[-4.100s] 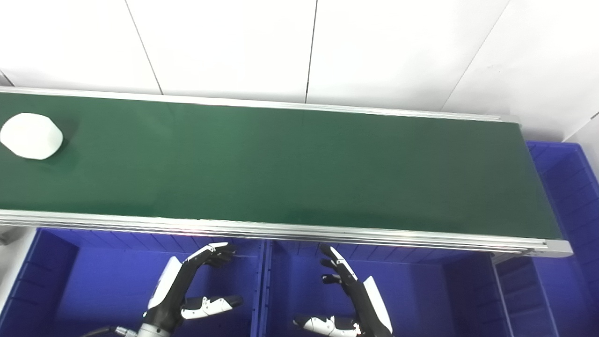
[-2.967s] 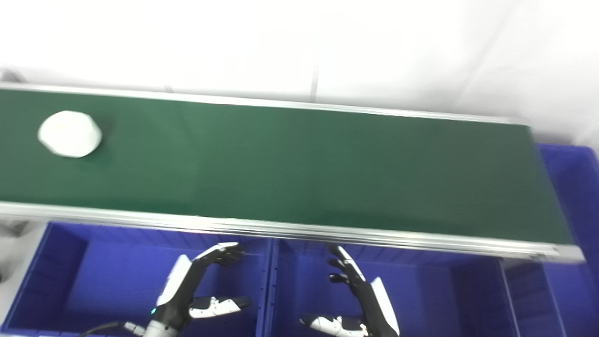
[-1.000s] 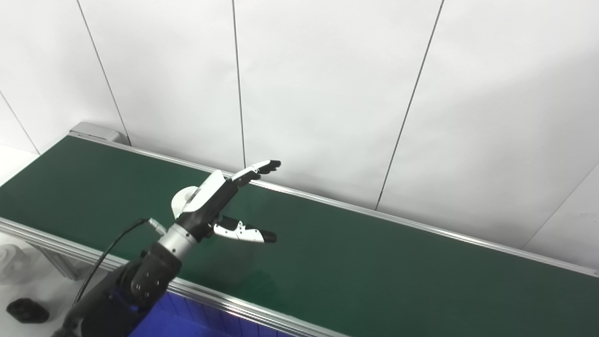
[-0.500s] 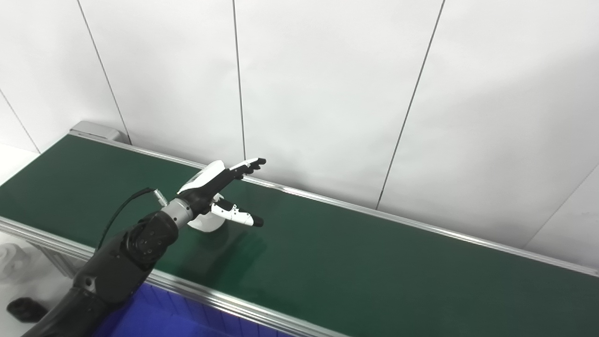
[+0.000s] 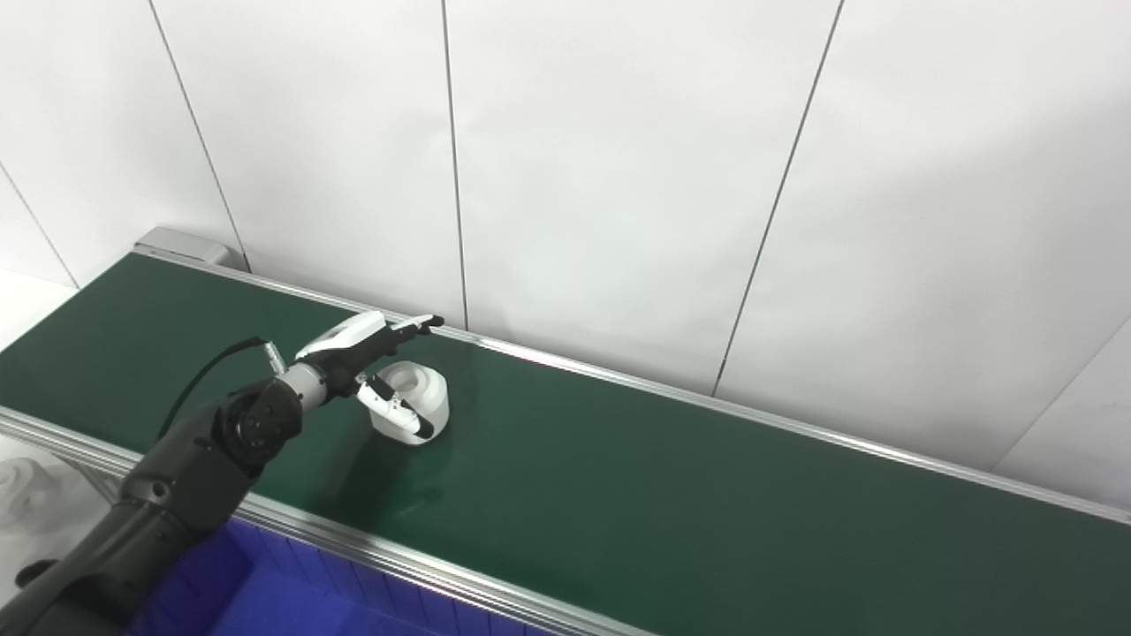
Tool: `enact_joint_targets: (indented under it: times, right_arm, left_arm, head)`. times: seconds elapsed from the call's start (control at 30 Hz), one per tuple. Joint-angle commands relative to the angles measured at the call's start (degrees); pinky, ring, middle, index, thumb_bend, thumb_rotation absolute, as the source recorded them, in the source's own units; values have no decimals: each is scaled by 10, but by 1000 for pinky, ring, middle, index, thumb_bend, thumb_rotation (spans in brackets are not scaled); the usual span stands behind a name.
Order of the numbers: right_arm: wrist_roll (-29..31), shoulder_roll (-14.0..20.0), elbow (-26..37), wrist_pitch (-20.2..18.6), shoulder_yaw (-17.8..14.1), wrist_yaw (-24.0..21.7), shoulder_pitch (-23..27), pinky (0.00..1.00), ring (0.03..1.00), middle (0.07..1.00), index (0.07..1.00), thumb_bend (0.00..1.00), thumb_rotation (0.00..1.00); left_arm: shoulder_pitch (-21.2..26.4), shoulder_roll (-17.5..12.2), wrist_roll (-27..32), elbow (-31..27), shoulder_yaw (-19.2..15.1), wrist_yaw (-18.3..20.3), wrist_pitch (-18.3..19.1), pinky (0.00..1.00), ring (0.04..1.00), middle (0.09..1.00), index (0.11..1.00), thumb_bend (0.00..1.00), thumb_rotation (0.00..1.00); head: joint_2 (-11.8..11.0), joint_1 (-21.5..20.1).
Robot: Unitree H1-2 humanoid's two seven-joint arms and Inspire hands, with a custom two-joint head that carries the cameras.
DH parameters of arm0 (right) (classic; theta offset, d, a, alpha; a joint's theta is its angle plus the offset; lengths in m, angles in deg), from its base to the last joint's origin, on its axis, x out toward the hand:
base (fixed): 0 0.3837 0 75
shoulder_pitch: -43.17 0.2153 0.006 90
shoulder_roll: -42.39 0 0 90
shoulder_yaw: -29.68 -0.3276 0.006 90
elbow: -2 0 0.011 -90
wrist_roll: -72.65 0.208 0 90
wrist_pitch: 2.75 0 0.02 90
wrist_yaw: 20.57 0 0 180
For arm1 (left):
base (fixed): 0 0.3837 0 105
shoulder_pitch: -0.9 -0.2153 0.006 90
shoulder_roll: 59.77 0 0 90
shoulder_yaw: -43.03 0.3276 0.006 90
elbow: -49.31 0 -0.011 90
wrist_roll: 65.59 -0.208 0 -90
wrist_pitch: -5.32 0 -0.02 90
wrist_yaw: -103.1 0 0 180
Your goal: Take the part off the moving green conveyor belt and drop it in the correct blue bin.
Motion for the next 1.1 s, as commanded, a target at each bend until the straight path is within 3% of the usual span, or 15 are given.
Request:
enact_joint_targets:
  times: [0.0, 0.17, 0.3, 0.33, 0.37, 0.43, 0.5, 0.7, 0.8, 0.9, 1.07]
  right_arm:
    - [3, -2, 15, 32, 1, -1, 0, 709, 820, 850, 937, 752, 294]
    - [6, -2, 12, 36, 1, 1, 0, 687, 810, 837, 932, 756, 293]
    - [10, -1, 13, 37, 2, 0, -1, 695, 814, 840, 938, 739, 292]
    - [11, -1, 14, 37, 2, 0, -1, 674, 806, 838, 937, 740, 298]
    - [10, -1, 15, 36, 2, 0, -1, 670, 804, 838, 937, 741, 301]
    - [9, 0, 17, 34, 1, -1, -2, 683, 811, 840, 940, 737, 313]
    - [10, 0, 17, 36, 1, -1, -2, 671, 809, 840, 939, 736, 310]
    - [9, -1, 24, 29, 0, -2, -5, 690, 814, 841, 941, 731, 314]
    - [8, -1, 28, 27, 0, -3, -7, 727, 826, 848, 950, 719, 314]
    - [10, -2, 28, 29, 1, -3, -8, 681, 809, 848, 953, 708, 312]
    - [11, -4, 28, 29, 1, -2, -8, 701, 825, 851, 956, 701, 306]
  left_arm:
    - [31, -20, -13, 3, 2, 0, 1, 887, 982, 979, 970, 983, 184]
    - [42, -22, -56, 28, 21, -18, 5, 902, 990, 986, 968, 981, 164]
    - [40, -11, -69, 41, 22, -44, -2, 930, 961, 957, 947, 914, 59]
    - [36, -6, -63, 42, 17, -54, -11, 736, 843, 910, 904, 858, 24]
    - [33, -1, -58, 49, 13, -70, -31, 655, 778, 877, 876, 829, 12]
    - [28, 8, -56, 57, 11, -95, -60, 643, 729, 787, 792, 764, 2]
    - [24, 18, -53, 61, 9, -108, -77, 661, 728, 757, 758, 758, 0]
    - [22, 49, -37, 85, 10, -119, -120, 686, 727, 746, 737, 754, 0]
    - [22, 62, -16, 91, 4, -116, -146, 664, 705, 718, 700, 698, 0]
    - [24, 71, 10, 98, 1, -101, -159, 682, 713, 720, 693, 707, 0]
    - [25, 73, 34, 93, 3, -68, -161, 695, 724, 723, 709, 763, 0]
  head:
    - [1, 0]
    - [2, 1]
    - [3, 0]
    - [4, 1]
    - [4, 1]
    - [8, 3]
    - [8, 3]
    - [13, 1]
    - [13, 2]
    - [14, 3]
    - [14, 3]
